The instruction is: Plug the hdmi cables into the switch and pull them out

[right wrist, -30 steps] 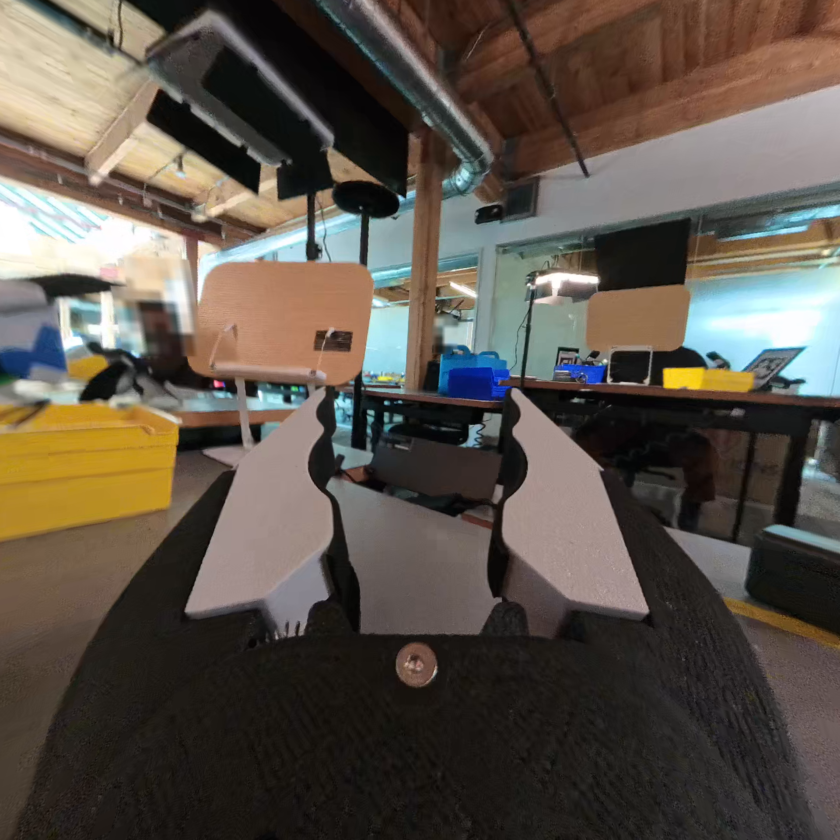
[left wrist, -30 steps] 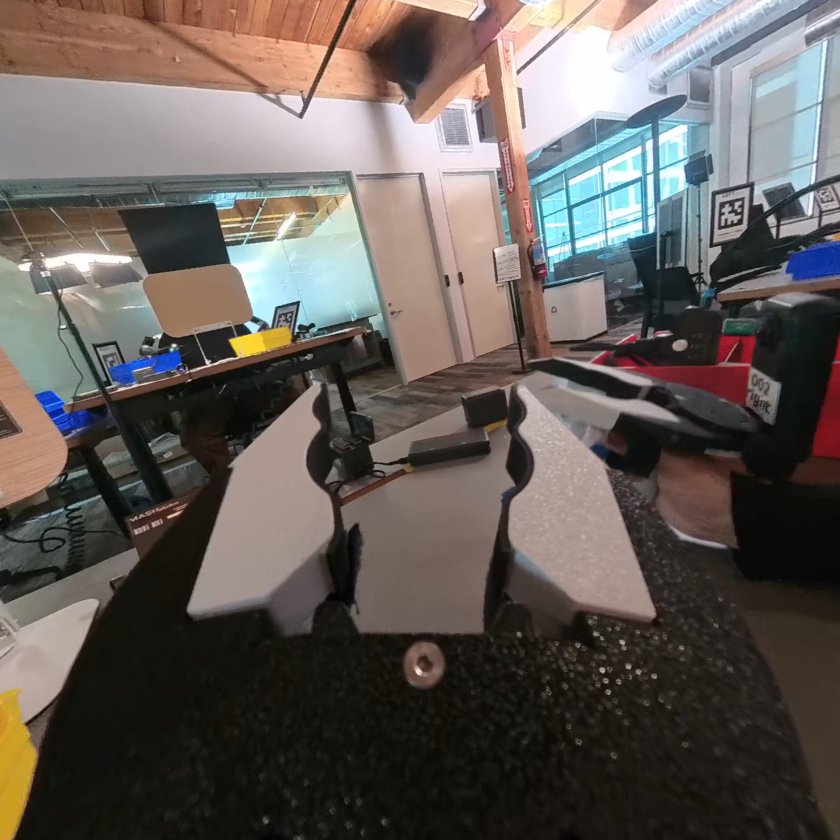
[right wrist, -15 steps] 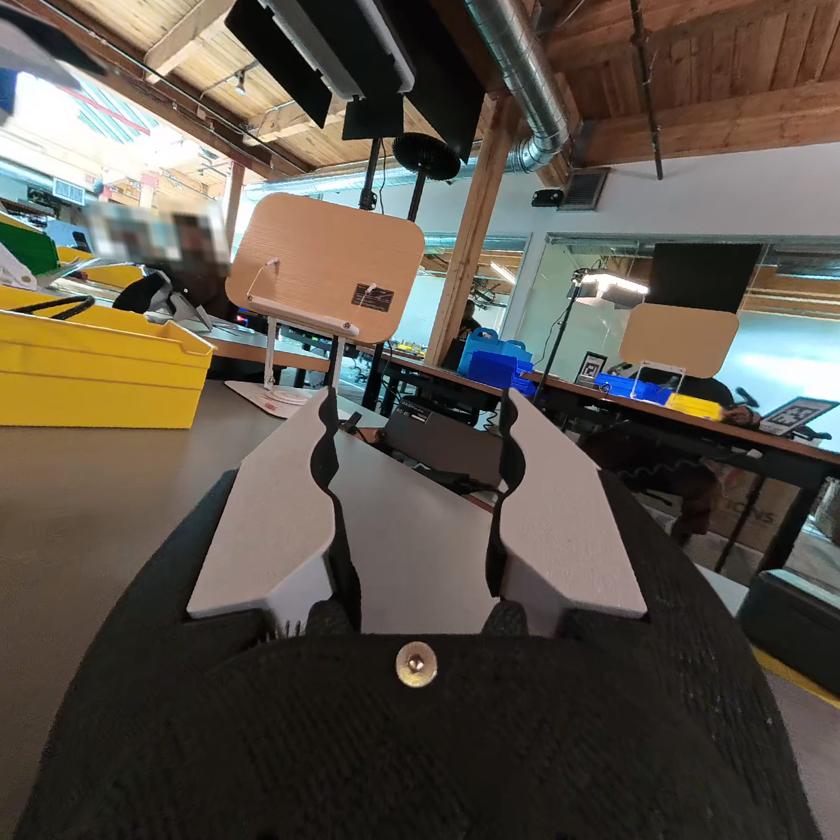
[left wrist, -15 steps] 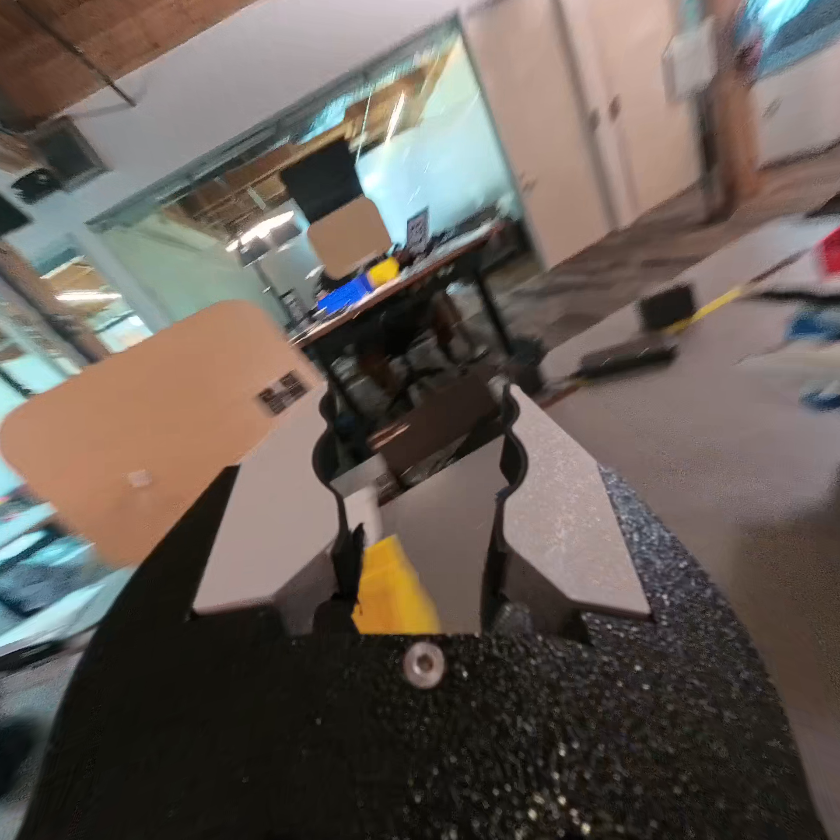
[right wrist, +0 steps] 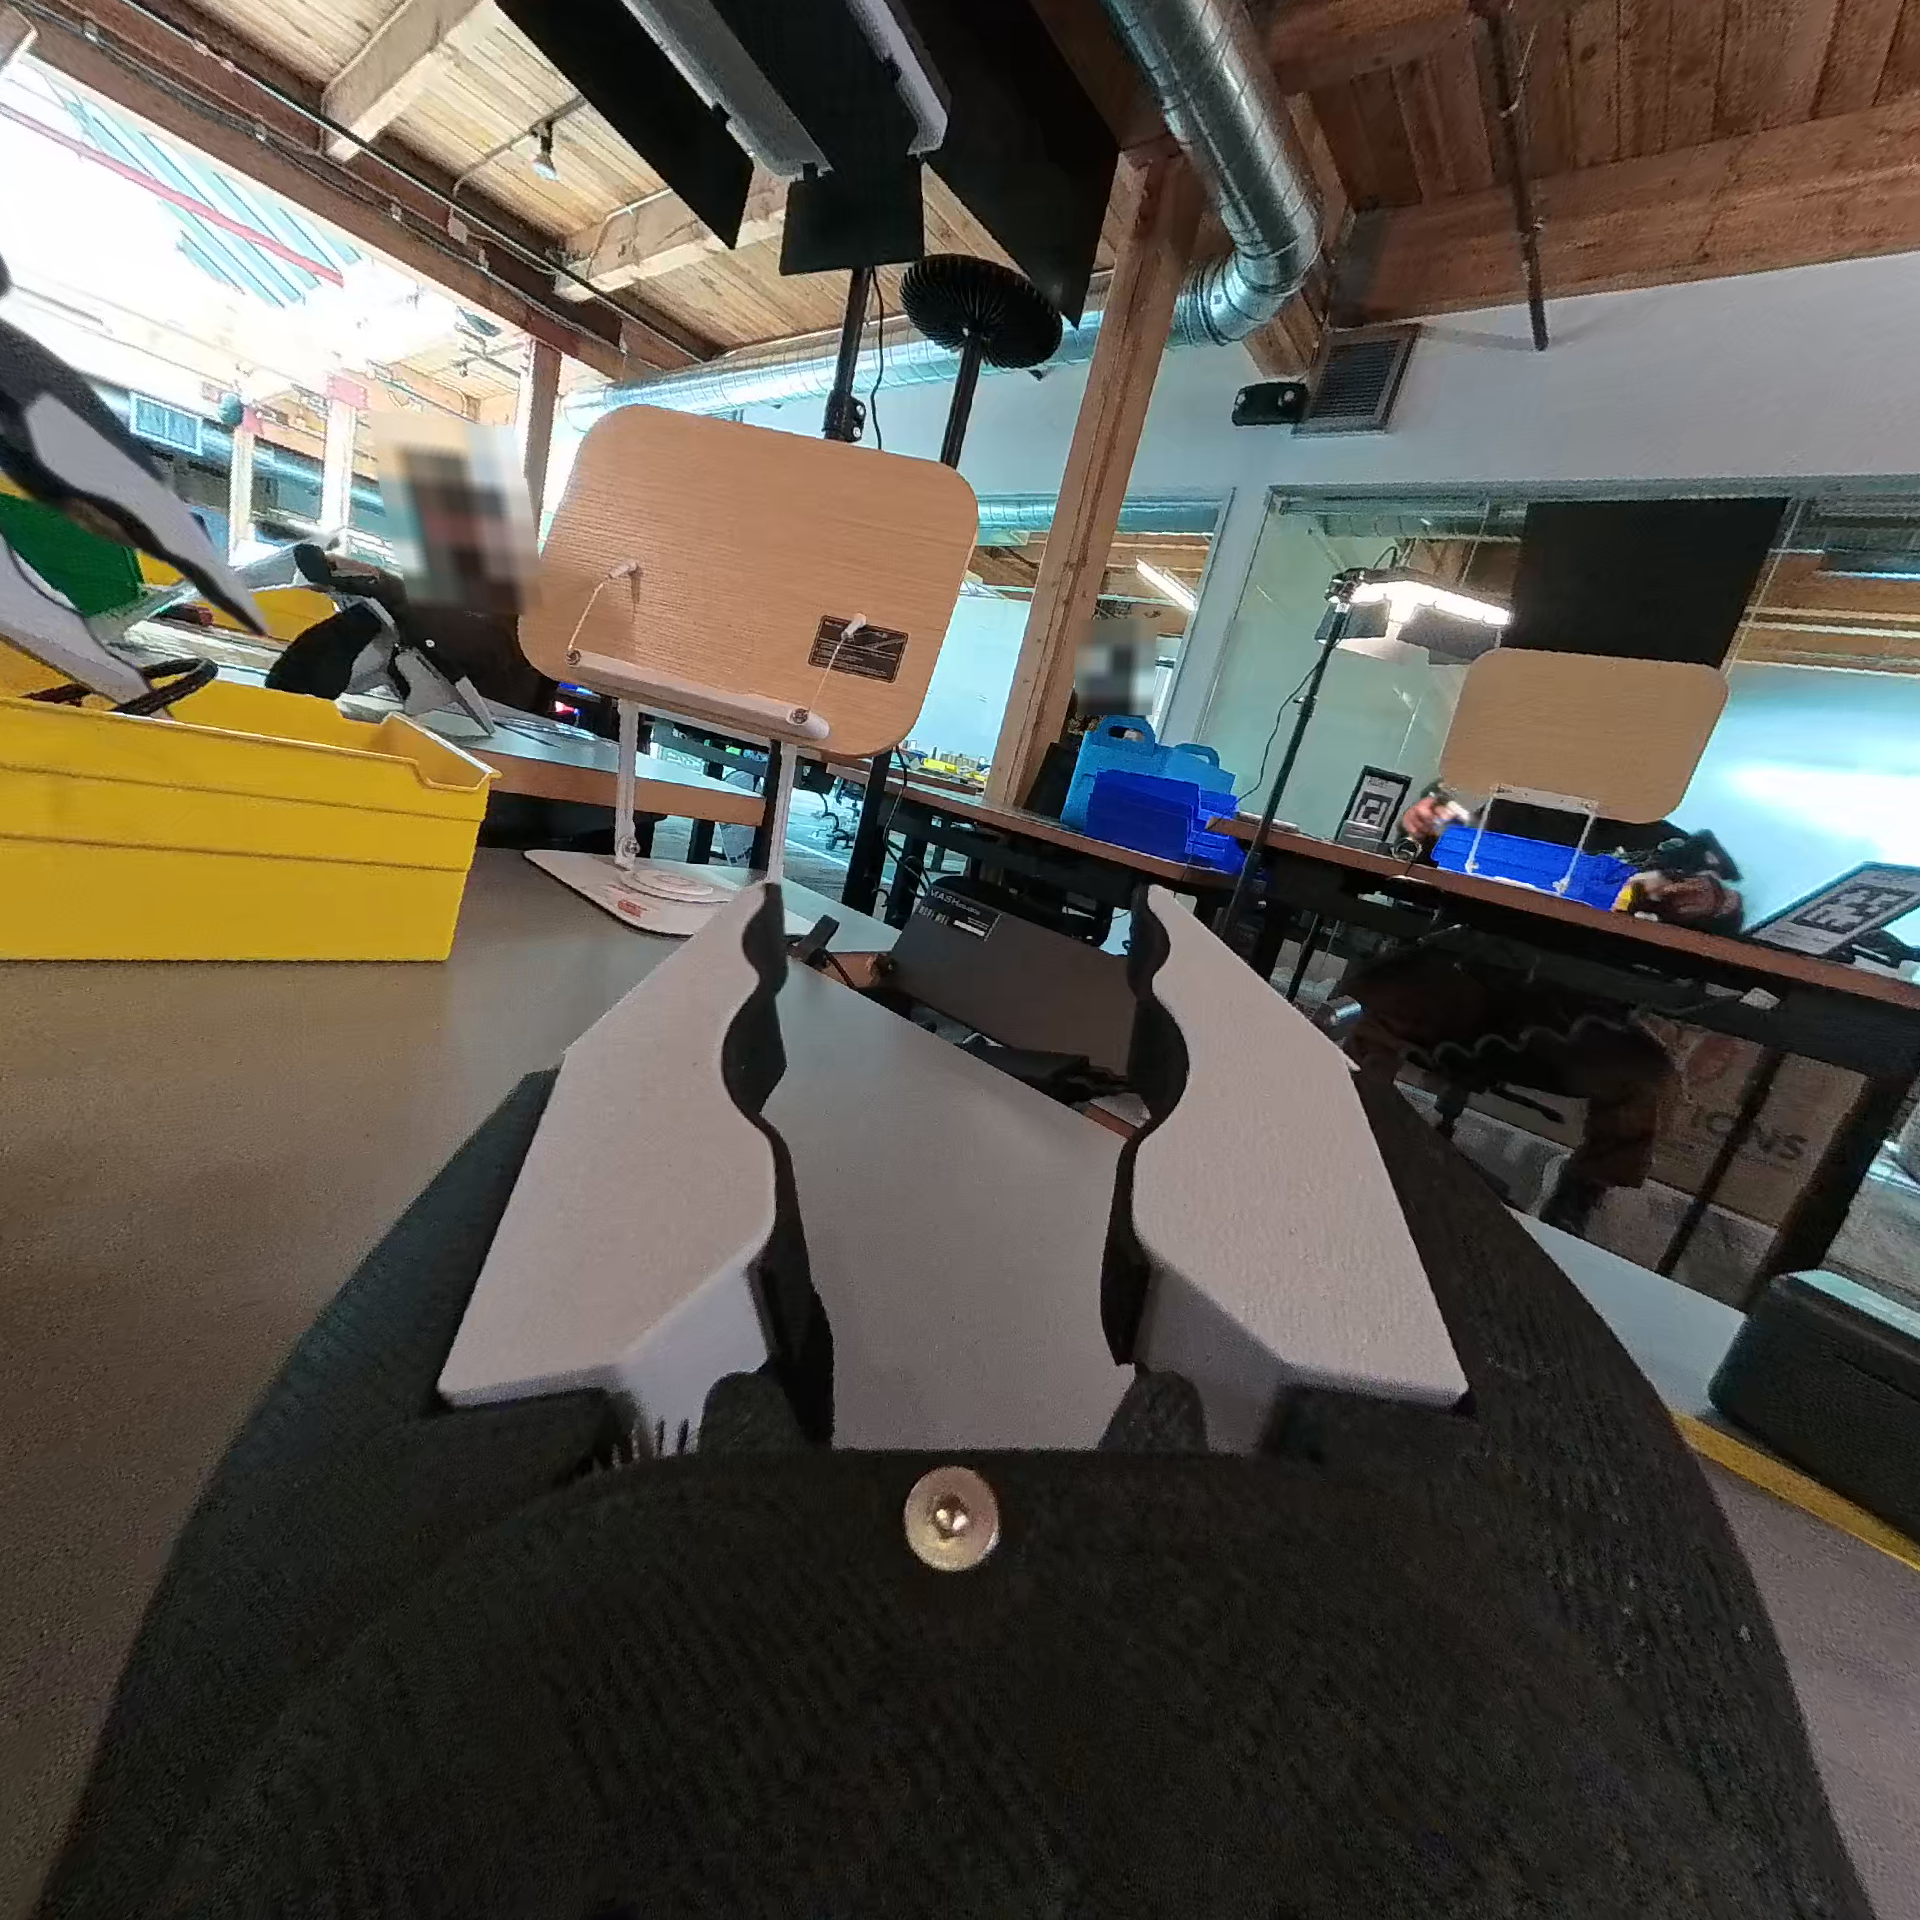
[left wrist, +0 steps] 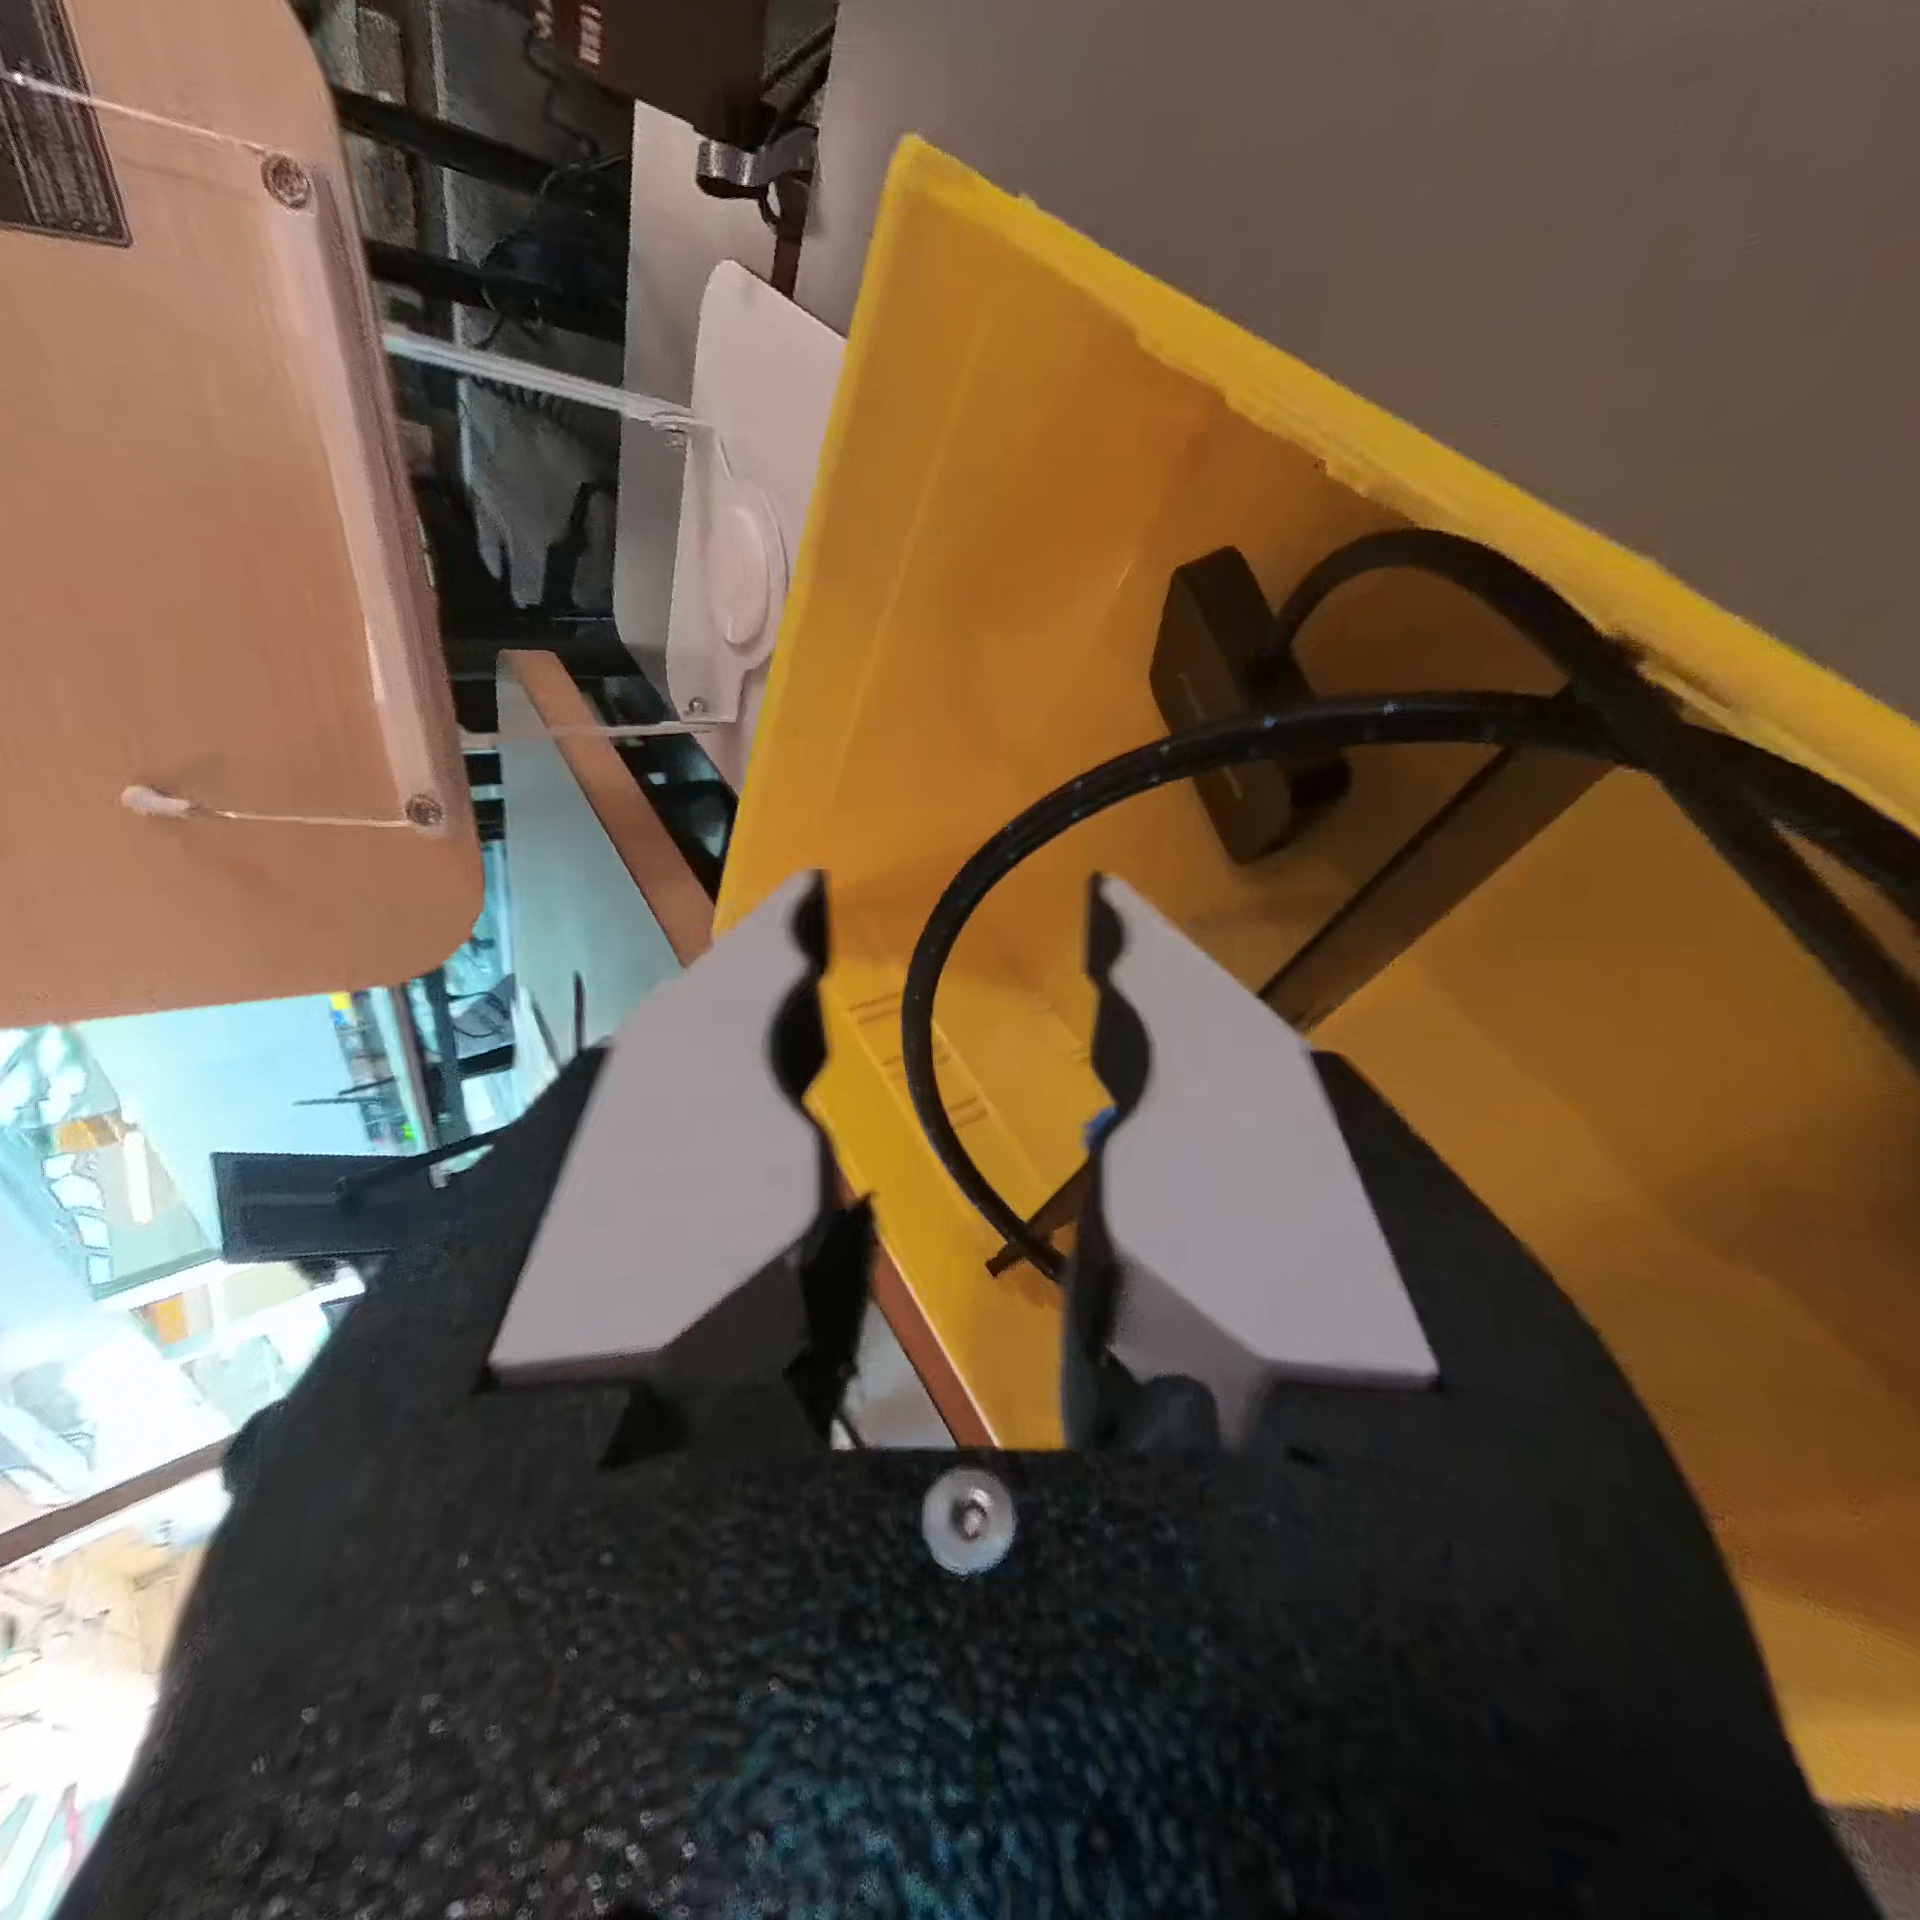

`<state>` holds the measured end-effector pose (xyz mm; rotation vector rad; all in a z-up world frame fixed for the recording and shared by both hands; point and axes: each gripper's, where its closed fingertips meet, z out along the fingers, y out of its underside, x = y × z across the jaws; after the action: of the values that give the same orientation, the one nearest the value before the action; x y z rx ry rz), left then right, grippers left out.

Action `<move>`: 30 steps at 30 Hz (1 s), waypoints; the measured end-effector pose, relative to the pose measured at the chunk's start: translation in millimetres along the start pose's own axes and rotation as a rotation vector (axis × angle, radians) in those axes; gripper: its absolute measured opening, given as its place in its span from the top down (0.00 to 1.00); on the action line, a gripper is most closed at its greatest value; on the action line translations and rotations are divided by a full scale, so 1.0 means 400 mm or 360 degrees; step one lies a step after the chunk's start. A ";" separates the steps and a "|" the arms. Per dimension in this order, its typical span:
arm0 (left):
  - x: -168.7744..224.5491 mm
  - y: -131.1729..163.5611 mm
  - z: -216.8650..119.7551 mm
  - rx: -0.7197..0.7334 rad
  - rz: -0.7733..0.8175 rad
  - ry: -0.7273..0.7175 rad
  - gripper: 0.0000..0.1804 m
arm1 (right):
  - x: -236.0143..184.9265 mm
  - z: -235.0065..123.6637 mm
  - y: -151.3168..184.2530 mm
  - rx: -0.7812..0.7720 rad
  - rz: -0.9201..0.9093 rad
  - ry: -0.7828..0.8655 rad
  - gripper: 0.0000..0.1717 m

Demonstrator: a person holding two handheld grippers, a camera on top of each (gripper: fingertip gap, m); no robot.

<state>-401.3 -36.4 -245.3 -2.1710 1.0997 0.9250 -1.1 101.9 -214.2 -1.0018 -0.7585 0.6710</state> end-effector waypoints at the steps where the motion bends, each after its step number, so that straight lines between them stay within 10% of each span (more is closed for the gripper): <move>1: -0.004 -0.004 -0.001 -0.0006 0.0050 -0.0046 0.91 | 0.002 -0.001 0.000 0.0000 -0.0003 0.0007 0.62; 10: -0.169 -0.001 -0.334 -0.0137 0.0116 -0.1114 0.98 | 0.006 -0.003 -0.007 0.0021 0.0014 0.0023 0.65; 16: -0.296 -0.124 -0.635 0.0246 -0.0200 -0.1553 0.97 | 0.021 -0.010 -0.013 0.0038 0.0032 0.0065 0.66; 22: -0.221 -0.440 -0.579 0.0865 -0.0469 -0.0749 0.98 | 0.050 -0.021 -0.016 0.0043 0.0022 0.0137 0.67; 25: -0.083 -0.583 -0.464 0.0946 -0.0480 -0.0152 0.98 | 0.067 -0.028 -0.017 0.0039 -0.0014 0.0173 0.67; 30: 0.061 -0.716 -0.260 0.0853 -0.0363 0.0204 0.97 | 0.108 -0.036 0.005 -0.0028 0.0056 0.0237 0.72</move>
<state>-116.4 29.5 -156.4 -1.8685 0.9912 0.3395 34.9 129.5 -210.3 -1.0712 -0.6184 0.6137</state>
